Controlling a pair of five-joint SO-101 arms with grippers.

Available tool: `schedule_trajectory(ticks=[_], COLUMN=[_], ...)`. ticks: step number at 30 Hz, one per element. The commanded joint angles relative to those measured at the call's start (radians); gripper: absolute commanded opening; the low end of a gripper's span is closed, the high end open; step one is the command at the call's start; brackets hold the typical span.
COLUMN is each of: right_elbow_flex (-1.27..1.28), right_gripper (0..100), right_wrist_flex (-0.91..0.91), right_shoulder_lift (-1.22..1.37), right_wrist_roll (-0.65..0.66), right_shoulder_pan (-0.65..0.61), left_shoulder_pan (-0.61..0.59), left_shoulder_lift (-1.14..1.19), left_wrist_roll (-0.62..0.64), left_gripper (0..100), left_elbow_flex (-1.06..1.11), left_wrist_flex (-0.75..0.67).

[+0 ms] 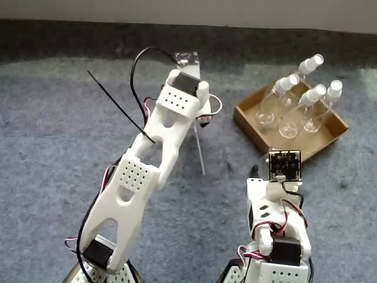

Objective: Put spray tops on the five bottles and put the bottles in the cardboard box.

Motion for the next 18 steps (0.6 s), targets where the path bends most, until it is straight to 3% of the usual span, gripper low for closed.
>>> schedule_trajectory(ticks=[1, 7, 18], right_elbow_flex=[-0.047, -0.047, -0.039], right_gripper=[15.6, 15.6, 15.9], right_wrist_flex=[-0.028, -0.028, -0.03], right_shoulder_lift=[-0.012, -0.012, -0.012], right_wrist_roll=[-0.005, -0.005, 0.002], right_shoulder_pan=[-0.084, -0.163, -0.317], left_shoulder_pan=[-0.012, -0.01, -0.027], left_shoulder_lift=[-0.162, -0.381, -0.874], left_wrist_roll=[-0.008, -0.241, -0.252], left_gripper=[9, 9, 9], left_elbow_flex=[-0.047, 0.008, 0.527], left_wrist_flex=[0.015, 0.017, 0.009])
